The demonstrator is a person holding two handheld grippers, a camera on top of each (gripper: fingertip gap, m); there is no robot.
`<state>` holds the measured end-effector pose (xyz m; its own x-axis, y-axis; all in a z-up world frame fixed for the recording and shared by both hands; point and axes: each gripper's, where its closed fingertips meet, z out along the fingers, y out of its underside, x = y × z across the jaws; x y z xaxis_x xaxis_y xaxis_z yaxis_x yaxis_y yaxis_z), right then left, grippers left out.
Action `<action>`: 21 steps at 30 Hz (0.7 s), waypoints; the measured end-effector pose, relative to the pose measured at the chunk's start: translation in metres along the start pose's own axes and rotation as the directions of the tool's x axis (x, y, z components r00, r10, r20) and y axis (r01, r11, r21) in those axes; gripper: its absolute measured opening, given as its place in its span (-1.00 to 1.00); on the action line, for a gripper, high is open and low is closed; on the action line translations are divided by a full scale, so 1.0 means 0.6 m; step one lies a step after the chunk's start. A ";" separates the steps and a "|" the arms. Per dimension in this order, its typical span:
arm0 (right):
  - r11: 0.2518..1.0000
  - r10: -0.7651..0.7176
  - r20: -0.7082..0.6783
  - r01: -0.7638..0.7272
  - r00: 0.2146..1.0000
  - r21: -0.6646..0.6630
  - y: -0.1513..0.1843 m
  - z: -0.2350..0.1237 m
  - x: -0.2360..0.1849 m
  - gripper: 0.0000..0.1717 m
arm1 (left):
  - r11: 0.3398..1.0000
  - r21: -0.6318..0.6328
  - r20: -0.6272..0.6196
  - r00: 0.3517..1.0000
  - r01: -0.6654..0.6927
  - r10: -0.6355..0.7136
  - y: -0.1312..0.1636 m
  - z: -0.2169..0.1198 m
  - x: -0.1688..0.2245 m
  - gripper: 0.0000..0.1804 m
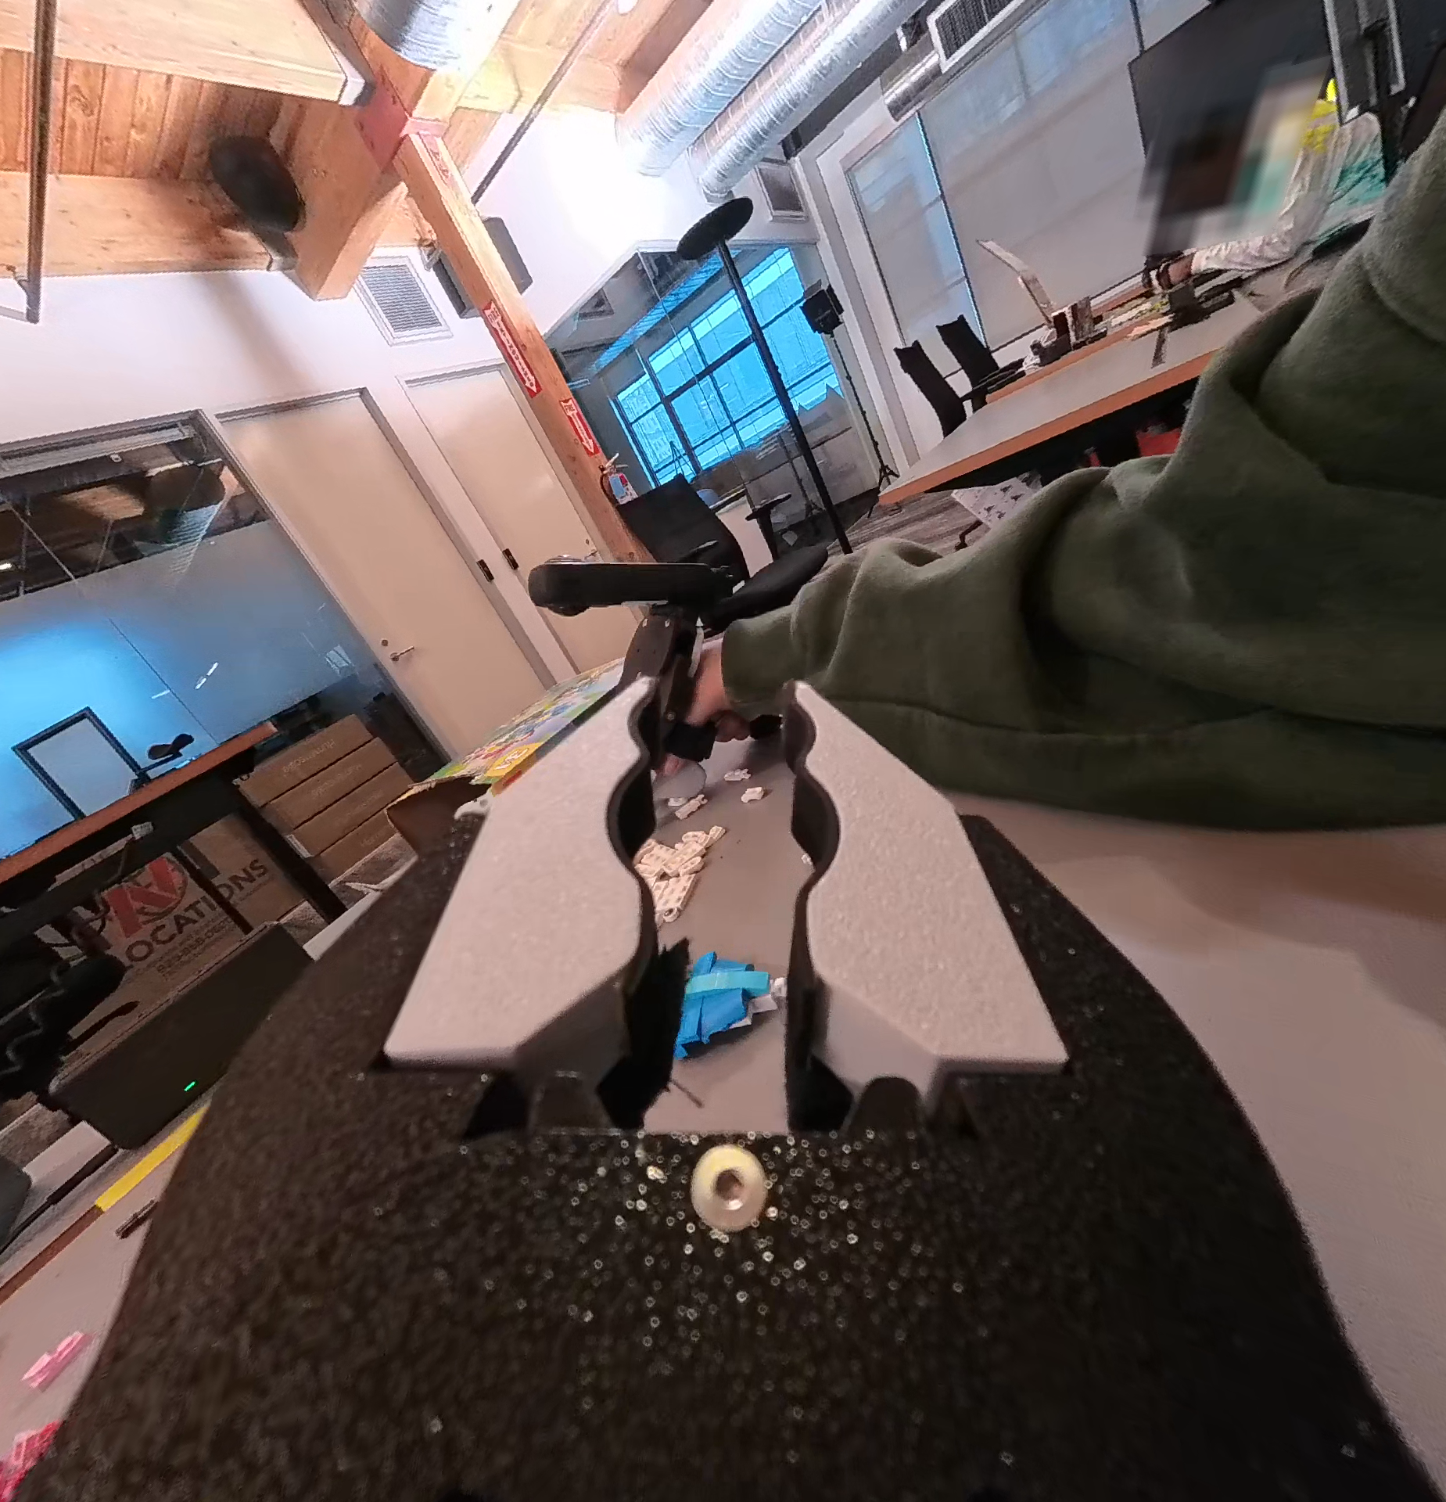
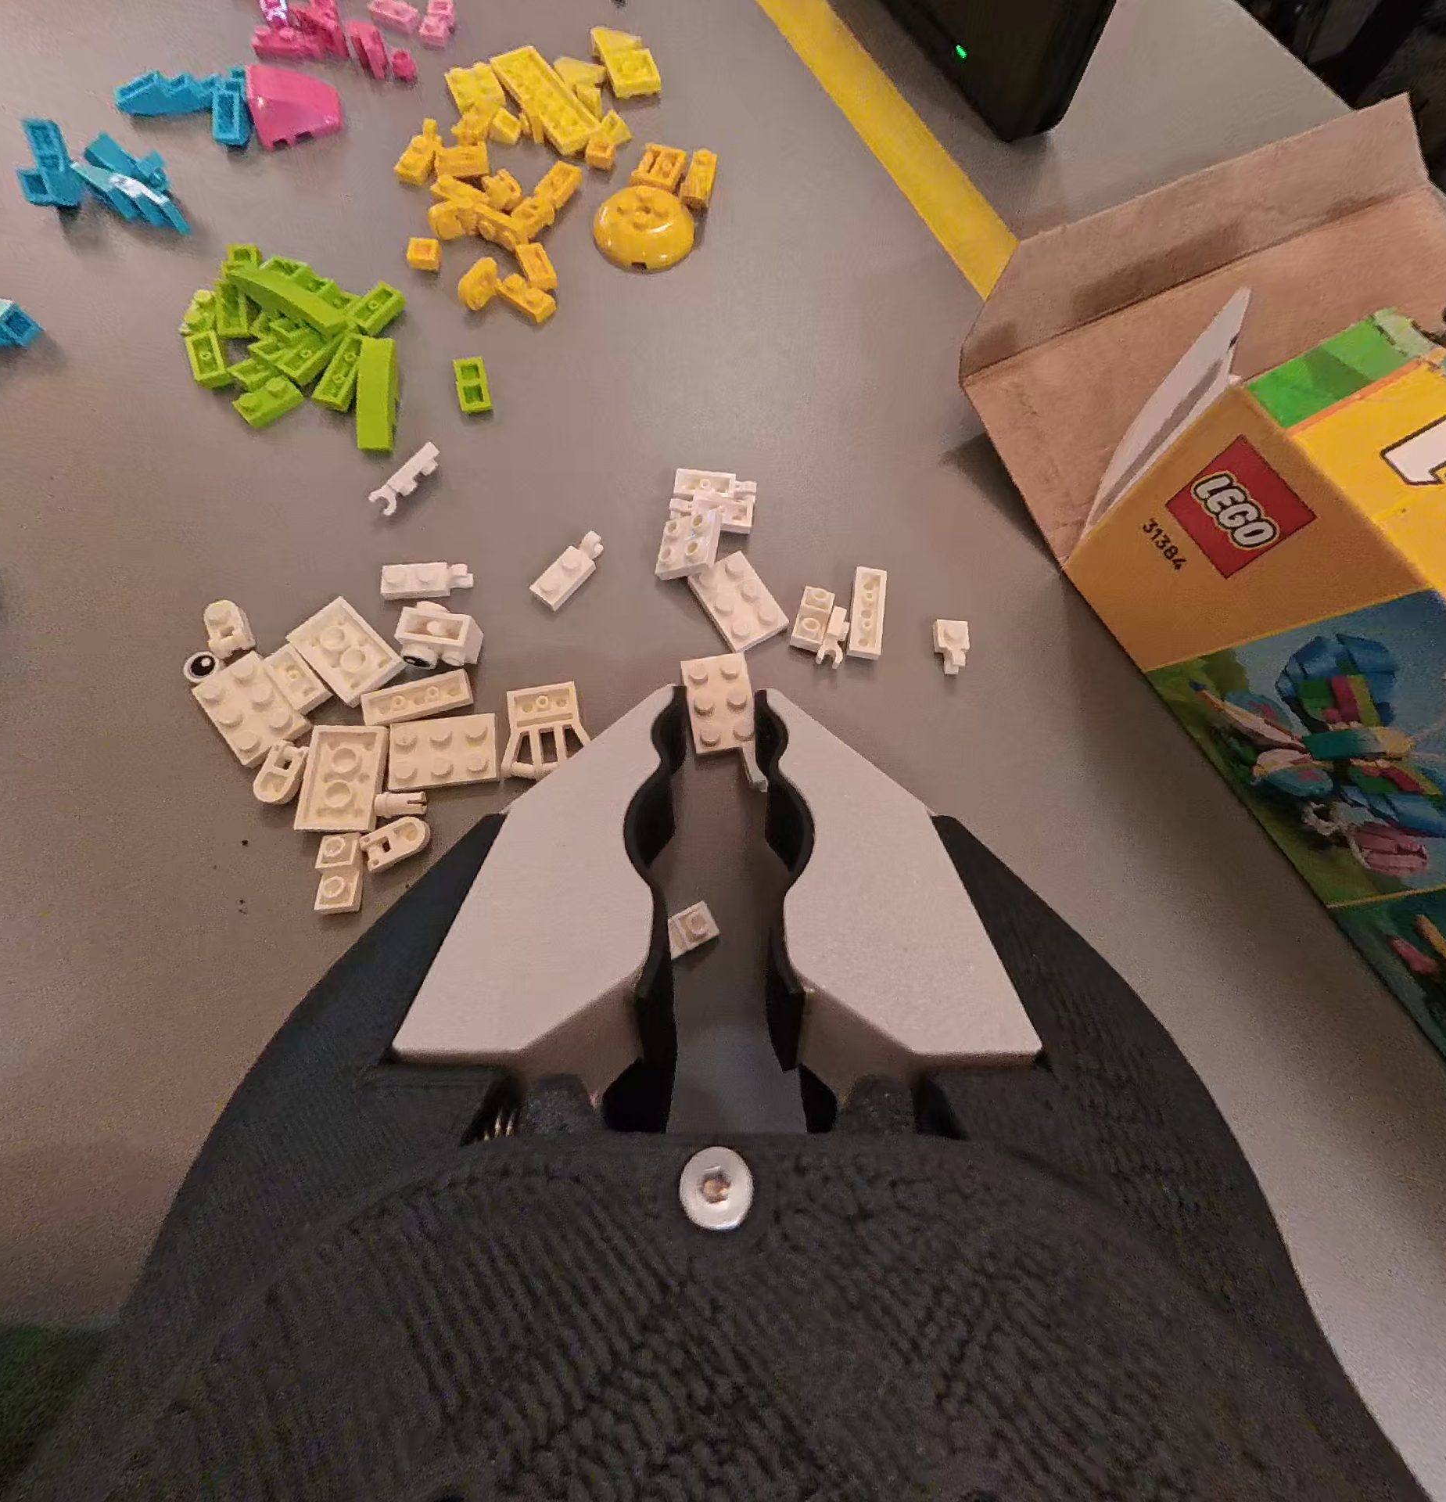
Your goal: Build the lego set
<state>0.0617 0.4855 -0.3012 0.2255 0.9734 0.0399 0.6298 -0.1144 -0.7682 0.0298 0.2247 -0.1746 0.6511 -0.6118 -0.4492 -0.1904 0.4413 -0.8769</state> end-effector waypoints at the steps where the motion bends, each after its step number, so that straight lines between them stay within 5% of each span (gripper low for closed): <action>1: 1.000 0.007 -0.001 -0.007 1.000 0.000 0.000 0.000 0.000 -0.81 | 1.000 -0.007 0.006 1.000 0.001 -0.001 0.002 0.001 -0.001 -0.70; 4: 1.000 -0.017 -0.039 0.018 0.999 0.022 -0.009 -0.005 0.005 -0.81 | 1.000 -0.007 0.015 1.000 -0.010 0.010 0.001 0.000 -0.003 -0.70; 7: 0.986 -0.071 -0.081 0.082 0.994 0.143 -0.081 -0.042 -0.010 -0.82 | 1.000 -0.001 0.027 0.999 -0.029 0.029 -0.002 -0.001 -0.004 -0.70; 10: 0.948 -0.199 -0.111 0.220 0.974 0.230 -0.173 -0.096 -0.072 -0.82 | 0.999 0.003 0.043 0.998 -0.050 0.050 -0.005 -0.002 -0.007 -0.70; 13: 0.912 -0.340 -0.110 0.356 0.934 0.203 -0.208 -0.124 -0.161 -0.82 | 0.998 -0.014 0.127 0.990 -0.056 0.058 -0.005 -0.010 -0.032 -0.77; 21: 0.911 -0.406 0.245 0.411 0.880 0.030 -0.050 -0.087 -0.385 -0.82 | 0.992 0.036 0.238 0.965 -0.124 0.112 -0.034 -0.027 -0.060 -0.82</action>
<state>0.0295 0.2540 -0.2537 -0.2393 0.9521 0.1902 0.6440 0.3022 -0.7028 -0.0019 0.2270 -0.1435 0.7814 -0.3846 -0.4915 -0.2436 0.5370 -0.8076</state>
